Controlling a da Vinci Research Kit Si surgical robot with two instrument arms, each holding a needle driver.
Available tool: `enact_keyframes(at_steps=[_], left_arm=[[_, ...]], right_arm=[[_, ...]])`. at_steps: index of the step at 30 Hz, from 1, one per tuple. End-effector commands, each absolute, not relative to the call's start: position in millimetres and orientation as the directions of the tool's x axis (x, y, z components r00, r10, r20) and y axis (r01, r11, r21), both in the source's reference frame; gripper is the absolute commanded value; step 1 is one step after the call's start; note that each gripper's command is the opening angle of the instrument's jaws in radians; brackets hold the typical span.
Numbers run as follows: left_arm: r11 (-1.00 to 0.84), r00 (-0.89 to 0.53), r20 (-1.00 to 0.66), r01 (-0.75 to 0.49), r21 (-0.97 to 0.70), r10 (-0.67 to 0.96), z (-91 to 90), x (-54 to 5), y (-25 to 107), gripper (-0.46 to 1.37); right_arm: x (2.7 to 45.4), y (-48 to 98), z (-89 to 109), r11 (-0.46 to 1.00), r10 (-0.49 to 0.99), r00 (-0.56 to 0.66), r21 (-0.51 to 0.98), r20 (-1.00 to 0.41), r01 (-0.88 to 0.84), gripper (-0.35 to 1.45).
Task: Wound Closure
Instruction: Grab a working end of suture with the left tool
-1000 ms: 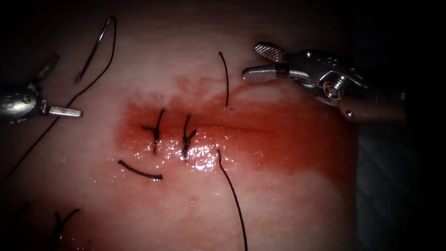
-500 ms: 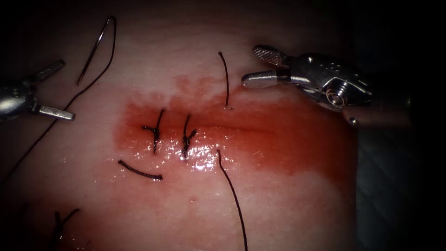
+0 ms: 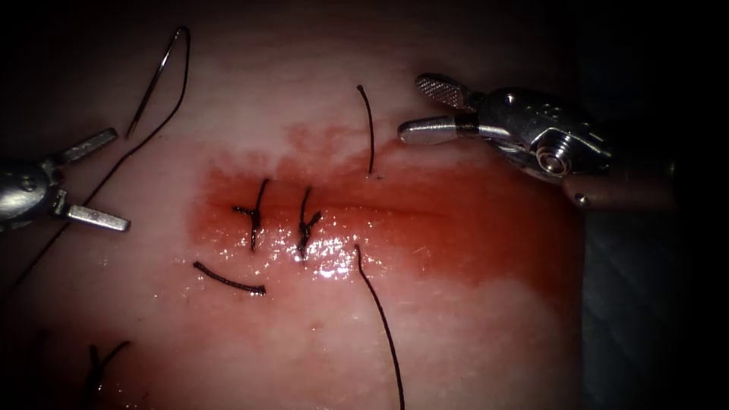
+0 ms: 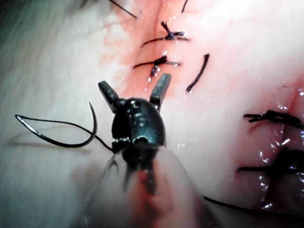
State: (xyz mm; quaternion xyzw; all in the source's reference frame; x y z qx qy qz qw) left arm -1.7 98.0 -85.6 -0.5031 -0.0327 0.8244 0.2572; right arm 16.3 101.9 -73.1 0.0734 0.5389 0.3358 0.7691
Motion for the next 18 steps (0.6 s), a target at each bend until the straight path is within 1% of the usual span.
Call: enact_keyframes(at_steps=[1, 6, 12, 18], left_arm=[[-0.867, -0.364, -0.812, -0.387, -0.313, 0.456, -85.4, -1.8, 97.9, 0.79], [-0.868, -0.364, -0.813, -0.388, -0.311, 0.454, -85.3, -2.0, 97.6, 0.78], [-0.869, -0.362, -0.816, -0.387, -0.309, 0.451, -85.3, -2.9, 97.0, 0.71], [-0.881, -0.367, -0.826, -0.372, -0.291, 0.428, -85.5, -3.2, 96.8, 0.70]], right_arm=[[16.3, 101.9, -73.0, 0.765, 0.595, 0.194, 0.477, -0.780, -0.432, 1.22], [16.3, 101.9, -72.9, 0.766, 0.595, 0.194, 0.476, -0.780, -0.432, 1.22], [16.3, 101.9, -72.8, 0.766, 0.594, 0.194, 0.476, -0.781, -0.432, 1.22], [16.3, 101.9, -72.8, 0.766, 0.594, 0.194, 0.476, -0.781, -0.431, 1.22]])
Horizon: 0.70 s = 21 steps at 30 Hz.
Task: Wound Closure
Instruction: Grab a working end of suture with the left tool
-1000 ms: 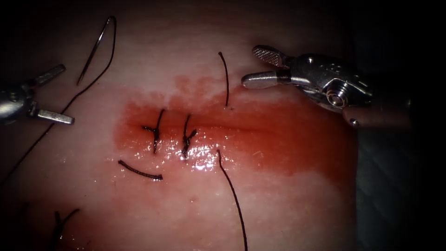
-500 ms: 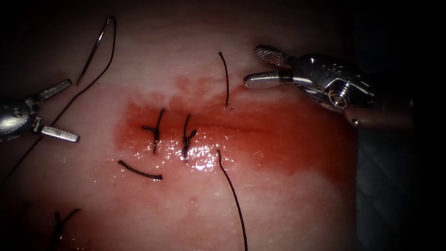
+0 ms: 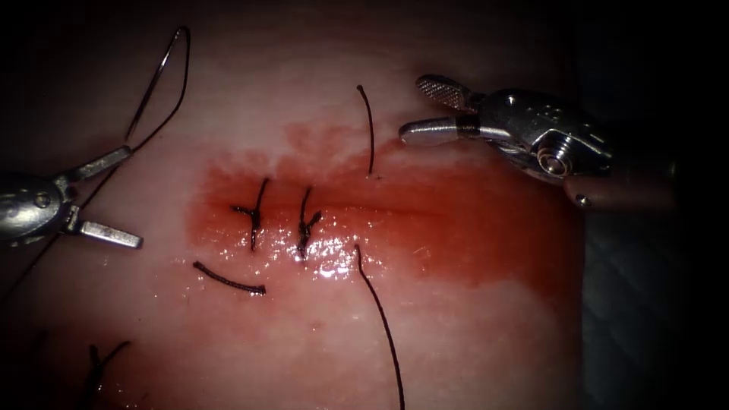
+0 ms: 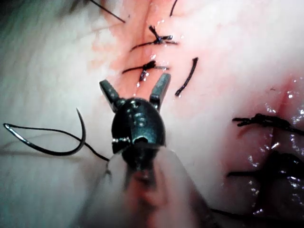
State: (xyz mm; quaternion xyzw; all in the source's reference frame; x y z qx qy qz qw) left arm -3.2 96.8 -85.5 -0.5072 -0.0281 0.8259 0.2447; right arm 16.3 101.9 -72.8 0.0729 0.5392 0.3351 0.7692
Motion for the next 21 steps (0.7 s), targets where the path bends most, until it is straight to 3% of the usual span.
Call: enact_keyframes(at_steps=[1, 21], left_arm=[[-0.884, -0.369, -0.828, -0.370, -0.286, 0.423, -85.6, -3.2, 96.8, 0.69], [-0.902, -0.374, -0.848, -0.357, -0.242, 0.375, -86.6, -4.9, 96.3, 0.63]], right_arm=[[16.3, 101.9, -72.8, 0.766, 0.594, 0.194, 0.476, -0.781, -0.431, 1.22], [16.3, 101.7, -72.4, 0.772, 0.587, 0.197, 0.469, -0.786, -0.429, 1.19]])
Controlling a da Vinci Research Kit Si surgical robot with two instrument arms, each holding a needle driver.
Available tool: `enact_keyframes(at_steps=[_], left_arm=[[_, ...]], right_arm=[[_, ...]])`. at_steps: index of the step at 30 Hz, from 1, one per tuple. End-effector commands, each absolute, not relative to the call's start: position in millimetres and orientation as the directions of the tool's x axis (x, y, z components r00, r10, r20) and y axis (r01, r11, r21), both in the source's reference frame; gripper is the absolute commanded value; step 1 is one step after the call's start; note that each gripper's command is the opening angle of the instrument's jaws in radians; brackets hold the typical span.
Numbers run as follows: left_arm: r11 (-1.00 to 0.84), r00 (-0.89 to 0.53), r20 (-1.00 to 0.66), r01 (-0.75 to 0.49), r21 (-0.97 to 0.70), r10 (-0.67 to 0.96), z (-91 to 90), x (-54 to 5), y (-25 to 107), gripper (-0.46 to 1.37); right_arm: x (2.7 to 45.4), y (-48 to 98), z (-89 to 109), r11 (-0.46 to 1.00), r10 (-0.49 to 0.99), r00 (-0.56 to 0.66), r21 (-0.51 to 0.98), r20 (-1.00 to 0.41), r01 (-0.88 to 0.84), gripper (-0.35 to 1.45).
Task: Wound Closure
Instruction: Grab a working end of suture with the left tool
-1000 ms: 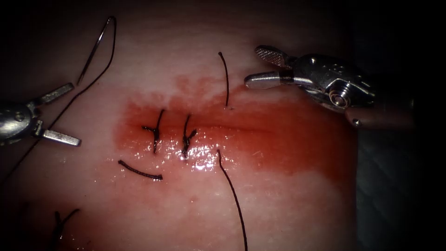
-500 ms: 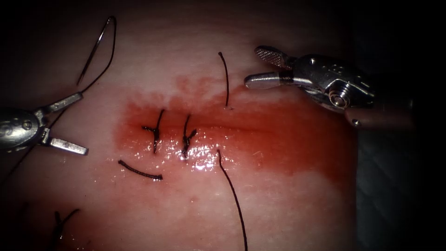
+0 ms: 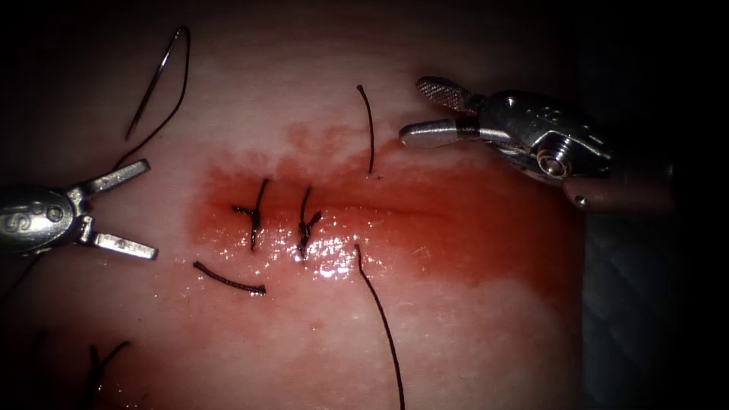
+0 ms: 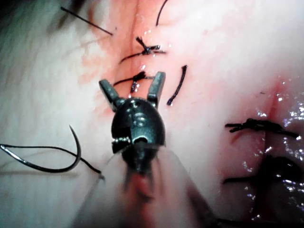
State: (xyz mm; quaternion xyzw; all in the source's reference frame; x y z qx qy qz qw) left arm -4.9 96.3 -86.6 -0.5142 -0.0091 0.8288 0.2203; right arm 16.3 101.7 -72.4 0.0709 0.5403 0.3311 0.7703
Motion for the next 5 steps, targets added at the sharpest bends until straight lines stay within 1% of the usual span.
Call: enact_keyframes(at_steps=[1, 5], left_arm=[[-0.902, -0.372, -0.849, -0.358, -0.242, 0.375, -86.6, -4.9, 96.3, 0.62], [-0.902, -0.368, -0.851, -0.357, -0.242, 0.374, -86.6, -5.0, 96.3, 0.62]], right_arm=[[16.3, 101.7, -72.4, 0.772, 0.587, 0.197, 0.469, -0.786, -0.429, 1.20], [16.3, 101.8, -72.3, 0.772, 0.587, 0.197, 0.469, -0.786, -0.429, 1.20]])
